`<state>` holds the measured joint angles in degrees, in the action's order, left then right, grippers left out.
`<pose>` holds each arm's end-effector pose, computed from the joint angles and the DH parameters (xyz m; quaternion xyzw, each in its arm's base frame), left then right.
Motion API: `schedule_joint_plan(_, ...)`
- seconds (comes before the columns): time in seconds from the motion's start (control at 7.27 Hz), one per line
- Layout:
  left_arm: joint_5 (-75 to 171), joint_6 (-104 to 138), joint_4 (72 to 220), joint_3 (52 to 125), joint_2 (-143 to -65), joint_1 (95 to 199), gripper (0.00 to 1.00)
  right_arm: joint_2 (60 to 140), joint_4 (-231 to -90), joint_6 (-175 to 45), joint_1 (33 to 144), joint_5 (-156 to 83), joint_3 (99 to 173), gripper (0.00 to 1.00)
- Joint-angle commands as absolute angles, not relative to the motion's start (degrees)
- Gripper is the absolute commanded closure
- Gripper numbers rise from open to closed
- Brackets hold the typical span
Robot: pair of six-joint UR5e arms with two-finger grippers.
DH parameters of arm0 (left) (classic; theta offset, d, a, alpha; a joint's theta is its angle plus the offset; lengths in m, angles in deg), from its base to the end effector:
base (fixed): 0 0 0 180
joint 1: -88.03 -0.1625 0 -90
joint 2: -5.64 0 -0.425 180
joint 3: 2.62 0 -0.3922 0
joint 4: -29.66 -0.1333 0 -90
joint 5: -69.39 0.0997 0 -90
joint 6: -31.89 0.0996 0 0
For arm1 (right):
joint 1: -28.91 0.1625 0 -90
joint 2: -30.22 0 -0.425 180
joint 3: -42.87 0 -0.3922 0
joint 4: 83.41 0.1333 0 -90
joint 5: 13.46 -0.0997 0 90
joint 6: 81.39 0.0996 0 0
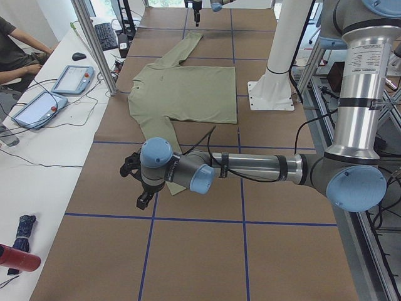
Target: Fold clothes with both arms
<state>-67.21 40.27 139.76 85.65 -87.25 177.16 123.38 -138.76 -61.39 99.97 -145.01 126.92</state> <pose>-0.0529 -0.5321 0.6066 0.1945 0.3768 0.1455 0.8939 -0.0941 -0.4814 0.6732 0.0795 -0.3950 -0.0700 0.9125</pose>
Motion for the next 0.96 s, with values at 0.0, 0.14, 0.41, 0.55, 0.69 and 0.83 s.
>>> schedule_joint_plan(0.0,-67.1,40.5,139.8,85.5,-87.2,177.2,0.00,121.0,-133.3,-55.2,94.3,-141.3,123.1,0.00)
schedule_joint_plan(0.14,-67.1,40.4,139.9,85.6,-87.2,177.2,0.00,120.9,-133.4,-55.7,94.6,-141.8,122.4,0.00)
schedule_joint_plan(0.41,-67.4,40.4,140.0,85.6,-86.9,177.2,0.00,120.9,-133.3,-58.8,98.2,-143.5,119.0,0.00)
schedule_joint_plan(0.55,-67.5,40.4,140.0,85.6,-87.0,177.2,0.00,120.7,-133.5,-62.3,100.5,-145.6,117.3,0.00)
schedule_joint_plan(0.69,-67.5,40.4,140.0,85.6,-87.0,177.2,0.00,120.3,-133.9,-62.0,101.1,-146.1,117.5,0.00)
schedule_joint_plan(0.83,-67.5,40.5,140.0,85.5,-87.0,177.2,0.00,119.4,-134.1,-61.7,101.2,-146.1,117.5,0.00)
